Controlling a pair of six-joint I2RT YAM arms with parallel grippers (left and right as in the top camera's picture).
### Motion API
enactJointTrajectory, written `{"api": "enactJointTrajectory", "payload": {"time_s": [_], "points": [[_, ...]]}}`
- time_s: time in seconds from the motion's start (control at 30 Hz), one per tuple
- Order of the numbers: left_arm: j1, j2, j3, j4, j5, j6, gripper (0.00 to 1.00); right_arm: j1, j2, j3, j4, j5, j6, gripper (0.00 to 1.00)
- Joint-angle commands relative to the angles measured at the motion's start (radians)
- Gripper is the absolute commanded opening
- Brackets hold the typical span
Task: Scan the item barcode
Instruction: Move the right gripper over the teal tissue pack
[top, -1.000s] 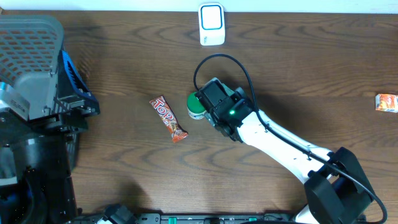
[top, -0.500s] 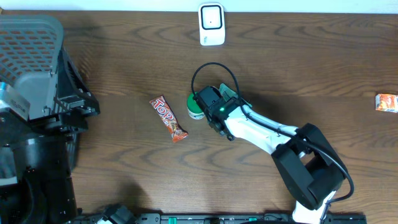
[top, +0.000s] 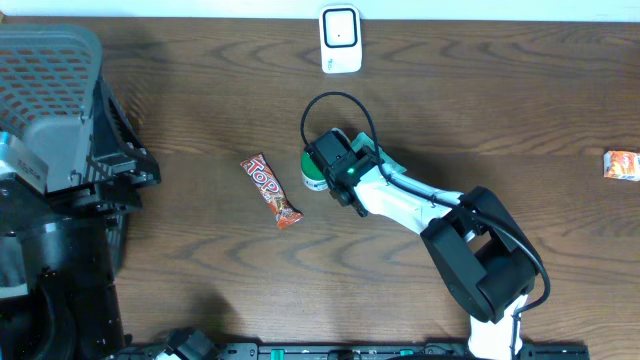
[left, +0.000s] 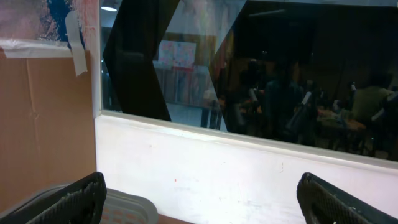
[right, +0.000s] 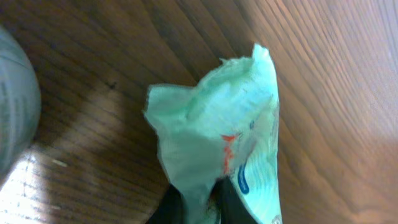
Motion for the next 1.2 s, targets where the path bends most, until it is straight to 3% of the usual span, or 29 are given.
{"api": "enactJointTrajectory", "payload": {"time_s": [0.0,0.2,0.37,0.5,0.63,0.77,0.9,1.0,1.03,1.1,1.17], "points": [[0.003,-0.004,-0.004,0.002,-0.006,0.013,0.98,-0.01,0.092,-0.049,-0.057,-0.128,0.014,0.01],[0.003,-0.004,-0.004,0.002,-0.006,0.013,0.98,-0.012,-0.032,0.035,-0.216,-0.315,0.079,0.01],[0.003,-0.004,-0.004,0.002,-0.006,0.013,0.98,-0.063,-0.21,0.121,-0.381,-0.649,0.064,0.01],[0.003,-0.004,-0.004,0.002,-0.006,0.013,0.98,-0.198,-0.324,0.126,-0.484,-1.079,0.021,0.01],[0.003,-0.004,-0.004,0.002,-0.006,0.013,0.98,-0.344,-0.339,0.125,-0.573,-1.276,0.004,0.01],[0.003,-0.004,-0.004,0.002,-0.006,0.013,0.98,-0.475,-0.333,0.107,-0.657,-1.495,-0.151,0.01],[0.003,-0.004,-0.004,0.002,-0.006,0.013,0.98,-0.557,-0.324,0.09,-0.698,-1.559,-0.203,0.01],[0.003,-0.004,-0.004,0.002,-0.006,0.013,0.98,-0.573,-0.311,0.085,-0.695,-1.439,-0.199,0.01],[0.003,-0.004,-0.004,0.002,-0.006,0.013,0.98,-0.573,-0.309,0.084,-0.693,-1.382,-0.174,0.06],[0.003,-0.004,-0.004,0.002,-0.006,0.013,0.98,-0.561,-0.31,0.085,-0.689,-1.337,-0.133,0.27],[0.003,-0.004,-0.004,0.002,-0.006,0.013,0.98,-0.535,-0.313,0.085,-0.689,-1.324,-0.124,0.42]]}}
